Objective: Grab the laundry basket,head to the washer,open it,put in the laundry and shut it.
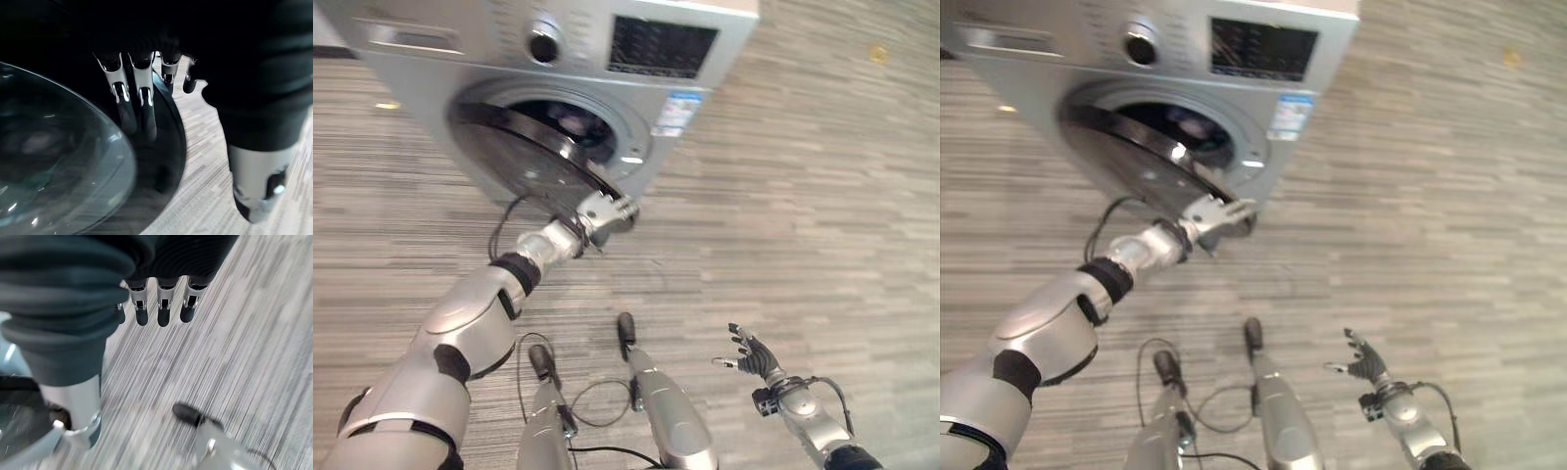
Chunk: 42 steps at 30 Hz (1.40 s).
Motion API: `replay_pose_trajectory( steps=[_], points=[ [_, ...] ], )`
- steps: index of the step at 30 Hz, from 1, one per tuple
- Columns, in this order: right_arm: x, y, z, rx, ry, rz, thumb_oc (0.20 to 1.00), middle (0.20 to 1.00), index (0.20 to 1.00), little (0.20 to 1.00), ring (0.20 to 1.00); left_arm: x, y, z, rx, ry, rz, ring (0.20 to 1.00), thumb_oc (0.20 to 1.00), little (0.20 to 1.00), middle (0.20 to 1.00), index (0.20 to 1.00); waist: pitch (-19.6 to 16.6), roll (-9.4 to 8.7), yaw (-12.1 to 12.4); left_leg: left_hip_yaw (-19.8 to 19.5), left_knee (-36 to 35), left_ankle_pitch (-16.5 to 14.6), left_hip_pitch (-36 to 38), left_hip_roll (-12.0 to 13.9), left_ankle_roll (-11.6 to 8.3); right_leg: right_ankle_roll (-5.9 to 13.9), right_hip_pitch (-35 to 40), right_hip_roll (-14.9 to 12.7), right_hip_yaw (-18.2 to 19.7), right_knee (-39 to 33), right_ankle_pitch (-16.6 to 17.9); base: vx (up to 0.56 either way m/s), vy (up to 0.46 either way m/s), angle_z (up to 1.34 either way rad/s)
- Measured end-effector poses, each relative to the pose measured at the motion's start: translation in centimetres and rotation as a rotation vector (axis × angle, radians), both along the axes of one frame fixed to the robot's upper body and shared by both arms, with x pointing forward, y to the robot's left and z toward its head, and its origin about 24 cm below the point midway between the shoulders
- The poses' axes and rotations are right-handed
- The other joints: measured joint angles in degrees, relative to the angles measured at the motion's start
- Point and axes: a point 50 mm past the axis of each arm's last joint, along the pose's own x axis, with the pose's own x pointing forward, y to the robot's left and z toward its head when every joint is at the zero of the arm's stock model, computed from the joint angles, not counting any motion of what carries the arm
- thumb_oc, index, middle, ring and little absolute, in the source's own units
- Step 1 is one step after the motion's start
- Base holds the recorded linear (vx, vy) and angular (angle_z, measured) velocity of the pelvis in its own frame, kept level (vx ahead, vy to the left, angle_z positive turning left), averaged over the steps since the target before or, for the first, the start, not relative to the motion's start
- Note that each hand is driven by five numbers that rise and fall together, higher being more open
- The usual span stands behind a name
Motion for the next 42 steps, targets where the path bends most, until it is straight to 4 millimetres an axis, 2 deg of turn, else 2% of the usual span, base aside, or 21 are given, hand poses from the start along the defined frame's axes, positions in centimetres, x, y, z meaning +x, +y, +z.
replay_pose_trajectory(
  steps=[2, 4, 8, 15, 18, 20, 26, 28, 30, 31, 32, 34, 35, 36, 37, 38, 39, 40, 41, 42],
  points=[
    [-0.1, -0.4, 0.4, 0.002, -0.009, 0.002, 1.0, 1.0, 1.0, 1.0, 1.0, 0.3, 0.7, 1.1, -0.001, -0.025, 0.016, 1.0, 1.0, 1.0, 1.0, 1.0, -0.02, -0.02, -0.16, 0.83, 0.0, -0.1, -0.15, 0.45, 0.14, -0.05, -0.63, 0.35, 0.69, 0.0, 0.03, 0.01, -0.017, -0.26],
    [0.1, -0.3, 0.9, 0.006, -0.031, 0.014, 1.0, 1.0, 1.0, 1.0, 1.0, 0.7, 1.6, 3.0, 0.007, -0.072, 0.045, 1.0, 1.0, 1.0, 1.0, 1.0, -0.03, 0.0, -1.22, 1.03, 0.0, -0.08, -1.07, 1.15, 0.12, -0.13, -1.66, 1.04, 0.73, 0.02, 0.1, 0.0, -0.022, -0.13],
    [0.4, -0.2, 1.4, 0.009, -0.051, 0.023, 1.0, 1.0, 1.0, 1.0, 1.0, 1.0, 1.9, 5.2, -0.003, -0.126, 0.058, 1.0, 1.0, 1.0, 1.0, 1.0, -0.03, 0.0, -1.37, 1.15, 0.01, 0.11, -2.18, 1.61, -0.13, -0.39, -2.89, 1.51, 0.75, 0.03, 0.29, 0.0, -0.014, -0.03],
    [1.1, 0.6, 2.7, 0.026, -0.121, 0.059, 1.0, 1.0, 1.0, 1.0, 1.0, 1.2, 4.1, 12.6, -0.136, -0.32, 0.135, 1.0, 1.0, 1.0, 1.0, 1.0, -0.23, -0.3, -1.58, 1.3, 0.01, 0.51, -4.33, 1.72, -0.73, -1.25, -5.21, 1.71, 0.9, 0.03, 0.95, -0.01, -0.013, 0.0],
    [1.2, 0.6, 3.0, 0.042, -0.138, 0.047, 1.0, 1.0, 1.0, 1.0, 1.0, 1.0, 3.8, 13.9, -0.3, -0.339, 0.111, 1.0, 1.0, 1.0, 1.0, 1.0, -0.72, -0.29, -1.52, 0.5, 0.01, 0.82, -6.99, 1.74, -1.17, -1.55, -7.5, 1.64, 0.39, 0.03, 1.31, -0.01, -0.035, 0.09],
    [1.3, 0.6, 3.1, 0.044, -0.142, 0.043, 1.0, 1.0, 1.0, 1.0, 1.0, 0.7, 3.1, 15.6, -0.396, -0.403, 0.07, 1.0, 1.0, 1.0, 1.0, 1.0, -0.73, -0.3, -1.4, -0.14, 0.01, 1.63, -9.81, 1.65, -1.68, -1.64, -10.0, 1.5, 0.07, 0.04, 2.37, 0.0, -0.031, 0.12],
    [0.8, 0.0, 2.1, 0.025, -0.103, 0.009, 1.0, 1.0, 1.0, 1.0, 1.0, -0.3, 3.0, 18.6, -0.543, -0.502, 0.011, 1.0, 1.0, 1.0, 1.0, 1.0, -0.73, -0.27, -0.7, -1.81, 0.0, 2.11, -10.94, 1.36, -2.3, -1.47, -10.38, 1.12, -1.14, 0.03, 2.56, 0.01, -0.011, 0.11],
    [0.5, -0.1, 1.7, 0.025, -0.086, -0.004, 1.0, 1.0, 1.0, 1.0, 1.0, -0.6, 2.3, 18.5, -0.595, -0.506, -0.037, 1.0, 1.0, 1.0, 1.0, 1.0, -0.74, -0.23, -0.17, -1.78, 0.01, 2.49, -10.64, 1.22, -1.78, -1.62, -10.13, 0.98, -1.19, 0.03, 2.68, 0.01, -0.002, 0.03],
    [0.3, 0.2, 1.4, 0.033, -0.075, -0.004, 1.0, 1.0, 1.0, 1.0, 1.0, -1.1, 2.1, 18.7, -0.725, -0.505, -0.089, 1.0, 1.0, 1.0, 1.0, 1.0, -0.67, 0.02, 1.0, -1.86, 0.01, 2.91, -10.23, 0.97, -1.45, -1.72, -9.6, 0.76, -1.29, 0.04, 2.9, 0.0, 0.0, 0.0],
    [0.2, 0.6, 1.1, 0.046, -0.068, -0.011, 1.0, 1.0, 1.0, 1.0, 1.0, -1.4, 2.3, 17.7, -0.821, -0.483, -0.115, 1.0, 1.0, 1.0, 1.0, 1.0, -0.65, 0.15, 1.39, -1.84, 0.01, 3.12, -9.32, 0.9, -1.03, -1.69, -8.66, 0.69, -1.28, 0.04, 2.86, 0.0, 0.0, 0.0],
    [-0.2, 1.3, 0.3, 0.078, -0.048, -0.031, 1.0, 1.0, 1.0, 1.0, 1.0, -2.1, 2.7, 13.8, -1.024, -0.394, -0.146, 1.0, 1.0, 1.0, 1.0, 1.0, -0.76, 1.02, 2.41, -2.0, 0.01, 2.91, -6.68, 0.86, -0.53, -1.47, -5.99, 0.6, -1.33, 0.04, 2.19, 0.02, 0.01, 0.04],
    [-1.2, 1.7, -0.8, 0.092, -0.007, -0.048, 1.0, 1.0, 1.0, 1.0, 1.0, -2.9, 2.7, 7.9, -1.183, -0.245, -0.115, 1.0, 1.0, 1.0, 1.0, 1.0, -1.67, 3.19, 3.66, -2.8, 0.0, 2.3, -4.67, 0.74, 0.24, -1.23, -3.34, 0.46, -2.21, 0.02, 0.98, 0.03, 0.009, 0.22],
    [-2.1, 1.8, -1.7, 0.089, 0.033, -0.062, 1.0, 1.0, 1.0, 1.0, 1.0, -3.8, 2.3, 2.5, -1.26, -0.098, -0.054, 1.0, 1.0, 1.0, 1.0, 1.0, -2.35, 5.2, 5.18, -3.66, -0.01, 1.58, -3.64, 0.68, -0.05, -0.63, -1.78, 0.32, -2.97, 0.02, -0.13, 0.04, 0.007, 0.26],
    [-2.2, 1.9, -2.0, 0.085, 0.04, -0.069, 1.0, 1.0, 1.0, 1.0, 1.0, -4.7, 2.6, 0.2, -1.308, -0.048, -0.02, 1.0, 1.0, 1.0, 1.0, 1.0, -2.62, 5.71, 5.88, -3.73, -0.01, 1.2, -3.05, 0.65, -0.08, -0.63, -1.14, 0.32, -2.96, 0.02, -0.3, 0.03, 0.008, 0.18],
    [-2.7, 1.8, -2.7, 0.079, 0.064, -0.105, 1.0, 1.0, 1.0, 1.0, 1.0, -7.1, 3.3, -4.8, -1.422, 0.05, 0.091, 1.0, 1.0, 1.0, 1.0, 1.0, -2.74, 6.44, 7.08, -3.45, -0.01, 0.95, -1.32, 0.53, -0.14, -0.91, 0.48, 0.2, -2.87, 0.01, -0.53, 0.03, 0.001, 0.07],
    [-3.0, 1.6, -2.9, 0.065, 0.078, -0.106, 1.0, 1.0, 1.0, 1.0, 1.0, -7.9, 3.2, -7.2, -1.411, 0.129, 0.149, 1.0, 1.0, 1.0, 1.0, 1.0, -2.9, 6.95, 7.92, -3.71, 0.0, 0.91, -1.02, 0.42, -0.06, -0.89, 0.93, 0.09, -3.19, 0.01, -0.83, 0.07, 0.011, 0.12],
    [-2.9, 1.6, -3.0, 0.061, 0.078, -0.108, 1.0, 1.0, 1.0, 1.0, 1.0, -8.4, 3.0, -8.3, -1.392, 0.182, 0.164, 1.0, 1.0, 1.0, 1.0, 1.0, -2.96, 7.21, 9.02, -4.32, 0.0, 0.79, -1.15, 0.3, 0.1, -0.62, 1.07, 0.0, -3.71, 0.03, -1.35, 0.13, 0.025, 0.23],
    [-2.5, 1.6, -2.9, 0.073, 0.066, -0.141, 1.0, 1.0, 1.0, 1.0, 1.0, -9.6, 3.3, -9.9, -1.454, 0.226, 0.196, 1.0, 1.0, 1.0, 1.0, 1.0, -2.93, 7.54, 9.49, -5.11, 0.0, 0.7, -1.14, 0.14, 0.13, -0.48, 1.61, -0.12, -4.35, 0.04, -1.45, 0.09, 0.024, 0.17],
    [-2.6, 1.4, -3.3, 0.084, 0.078, -0.188, 1.0, 1.0, 1.0, 1.0, 1.0, -11.2, 4.0, -11.7, -1.592, 0.277, 0.258, 1.0, 1.0, 1.0, 1.0, 1.0, -2.94, 7.43, 9.32, -5.05, -0.04, 0.82, 0.31, 0.09, -0.08, -0.81, 3.03, -0.16, -4.33, 0.04, -1.14, 0.11, 0.016, 0.11],
    [-3.2, 1.1, -3.8, 0.075, 0.113, -0.211, 1.0, 1.0, 1.0, 1.0, 1.0, -13.1, 4.3, -14.3, -1.707, 0.364, 0.346, 1.0, 1.0, 1.0, 1.0, 1.0, -2.97, 7.38, 9.34, -4.91, -0.03, 0.61, 2.88, 0.03, 0.2, -0.53, 5.57, -0.24, -4.26, 0.01, -1.47, 0.08, 0.006, 0.09]
  ],
)
